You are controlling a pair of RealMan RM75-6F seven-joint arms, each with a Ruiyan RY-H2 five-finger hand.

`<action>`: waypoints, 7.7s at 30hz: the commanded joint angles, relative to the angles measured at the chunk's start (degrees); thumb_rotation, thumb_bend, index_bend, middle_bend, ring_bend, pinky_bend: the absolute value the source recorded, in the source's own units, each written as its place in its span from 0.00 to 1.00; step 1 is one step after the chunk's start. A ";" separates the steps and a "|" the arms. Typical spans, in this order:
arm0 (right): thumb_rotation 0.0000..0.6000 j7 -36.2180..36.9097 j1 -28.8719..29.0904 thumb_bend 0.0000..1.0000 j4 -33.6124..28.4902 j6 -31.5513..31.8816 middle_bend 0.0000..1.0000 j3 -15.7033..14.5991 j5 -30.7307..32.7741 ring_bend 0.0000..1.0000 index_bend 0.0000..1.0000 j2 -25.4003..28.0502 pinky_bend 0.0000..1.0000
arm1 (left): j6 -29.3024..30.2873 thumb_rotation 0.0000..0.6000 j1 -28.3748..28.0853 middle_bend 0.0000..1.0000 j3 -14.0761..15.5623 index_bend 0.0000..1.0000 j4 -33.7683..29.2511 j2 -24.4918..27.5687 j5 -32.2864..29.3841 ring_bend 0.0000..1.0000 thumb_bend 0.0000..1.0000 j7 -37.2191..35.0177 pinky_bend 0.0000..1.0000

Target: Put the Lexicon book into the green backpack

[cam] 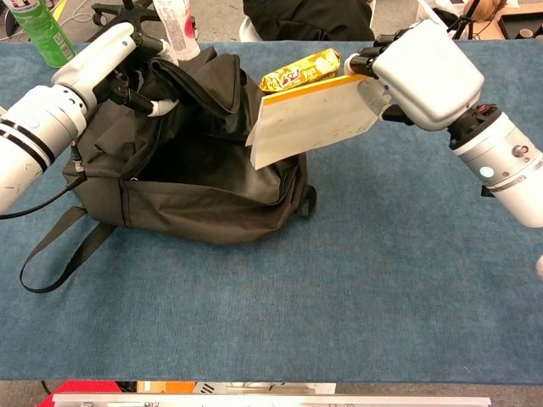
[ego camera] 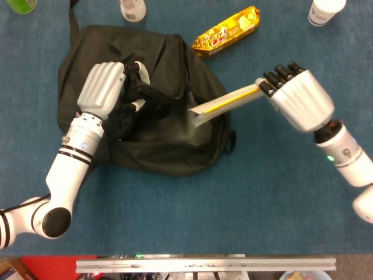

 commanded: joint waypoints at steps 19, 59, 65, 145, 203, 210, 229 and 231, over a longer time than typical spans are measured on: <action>1.00 3.71 9.40 0.41 18.31 -1.11 0.67 0.57 1.04 0.58 0.92 -13.65 0.68 | -1.09 1.00 -0.84 0.64 -1.05 0.57 -3.04 2.56 -3.22 0.66 0.32 -0.73 0.83; 1.00 -8.09 6.65 0.34 3.44 -12.71 0.59 -6.49 5.55 0.48 0.84 -8.75 0.61 | -1.57 1.00 -0.17 0.64 0.53 0.57 -5.27 6.91 -3.17 0.65 0.32 -3.27 0.83; 1.00 -10.42 6.60 0.35 2.72 -13.18 0.58 -5.39 6.45 0.47 0.82 -9.52 0.60 | -1.34 1.00 0.03 0.64 1.03 0.57 -5.83 7.26 -2.62 0.65 0.32 -3.09 0.83; 1.00 -9.50 13.11 0.32 4.17 -20.57 0.52 -1.01 11.44 0.44 0.66 -20.58 0.54 | 0.99 1.00 0.22 0.64 1.65 0.56 -11.61 10.20 -2.56 0.63 0.32 -0.51 0.83; 1.00 -15.72 -2.68 0.29 -38.58 -14.66 0.29 -1.18 22.45 0.17 0.15 24.11 0.28 | -7.92 1.00 -2.41 0.28 6.58 0.13 -17.75 14.73 -2.84 0.26 0.27 2.87 0.47; 1.00 -12.87 -5.02 0.29 -37.81 -13.14 0.29 -0.75 23.98 0.17 0.15 27.43 0.29 | -13.36 1.00 -3.50 0.27 8.18 0.08 -21.65 17.09 -1.64 0.26 0.23 0.04 0.44; 1.00 -8.84 -7.77 0.29 -34.98 -12.24 0.29 -0.14 25.29 0.18 0.15 29.28 0.29 | -20.29 0.89 -2.45 0.00 5.72 0.00 -18.69 18.70 5.07 0.00 0.21 -20.44 0.17; 1.00 -8.61 -7.84 0.29 -34.77 -12.38 0.29 -0.10 25.31 0.18 0.15 29.24 0.29 | -19.63 0.69 -2.45 0.00 5.80 0.00 -18.53 18.39 5.58 0.00 0.19 -20.15 0.13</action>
